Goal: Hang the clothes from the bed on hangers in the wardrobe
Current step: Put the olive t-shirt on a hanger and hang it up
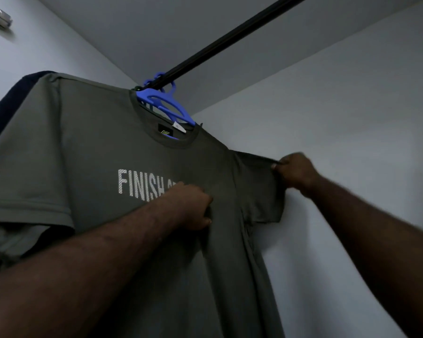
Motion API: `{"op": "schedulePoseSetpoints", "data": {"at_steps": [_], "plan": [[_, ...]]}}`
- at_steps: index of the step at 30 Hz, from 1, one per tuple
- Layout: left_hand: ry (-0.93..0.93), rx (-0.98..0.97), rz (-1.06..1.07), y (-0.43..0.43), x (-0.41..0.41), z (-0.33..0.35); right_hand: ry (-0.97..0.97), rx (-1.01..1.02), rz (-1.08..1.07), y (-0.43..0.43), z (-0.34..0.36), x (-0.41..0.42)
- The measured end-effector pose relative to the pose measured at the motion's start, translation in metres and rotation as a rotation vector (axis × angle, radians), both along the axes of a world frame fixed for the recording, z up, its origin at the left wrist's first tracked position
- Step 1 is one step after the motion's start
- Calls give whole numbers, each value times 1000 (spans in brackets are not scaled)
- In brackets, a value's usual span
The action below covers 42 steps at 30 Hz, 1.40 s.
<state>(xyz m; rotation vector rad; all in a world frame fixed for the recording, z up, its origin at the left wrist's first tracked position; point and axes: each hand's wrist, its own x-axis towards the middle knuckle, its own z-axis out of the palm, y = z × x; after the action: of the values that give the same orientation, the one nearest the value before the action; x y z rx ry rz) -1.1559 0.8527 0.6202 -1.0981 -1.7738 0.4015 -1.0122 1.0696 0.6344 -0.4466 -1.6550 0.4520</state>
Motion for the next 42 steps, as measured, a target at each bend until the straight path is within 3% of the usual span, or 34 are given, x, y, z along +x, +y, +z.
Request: {"op": "schedulePoseSetpoints", "data": {"at_steps": [3, 7, 11, 13, 17, 21, 23, 26, 28, 29, 31, 33, 38, 42], "plan": [[-157, 64, -30, 11, 16, 9, 115, 22, -7, -4, 24, 32], [-393, 187, -250, 29, 40, 37, 105, 98, 45, -20, 32, 46], [-1164, 365, -714, 47, 75, 61, 115, 198, 170, -41, 16, 43], [-1296, 393, -754, 53, 90, 75, 65, 261, 259, -57, 3, 36], [-1006, 561, -706, 55, 102, 88, 139, 311, 358, -77, -34, 25], [-1002, 535, -839, 51, 100, 88, 176, 228, 46, -58, -83, 3], [-979, 523, -849, 47, 97, 85, 121, 143, 37, -48, -102, -11], [-910, 513, -838, 43, 94, 82, 239, 126, 84, -41, -111, -26], [-853, 531, -830, 35, 91, 82, 356, 251, 10, -41, -111, -29], [-754, 542, -802, 30, 87, 84, 372, 410, -99, -41, -112, -30], [-491, 550, -680, 19, 75, 85, 297, 710, -305, -37, -116, -38], [-344, 519, -545, 13, 60, 80, 196, 764, -331, -34, -123, -48], [-273, 434, -361, 7, 36, 57, 260, 664, -131, -38, -132, -62], [-270, 428, -324, -13, 31, 38, 208, -36, 522, -31, -133, -72]]}}
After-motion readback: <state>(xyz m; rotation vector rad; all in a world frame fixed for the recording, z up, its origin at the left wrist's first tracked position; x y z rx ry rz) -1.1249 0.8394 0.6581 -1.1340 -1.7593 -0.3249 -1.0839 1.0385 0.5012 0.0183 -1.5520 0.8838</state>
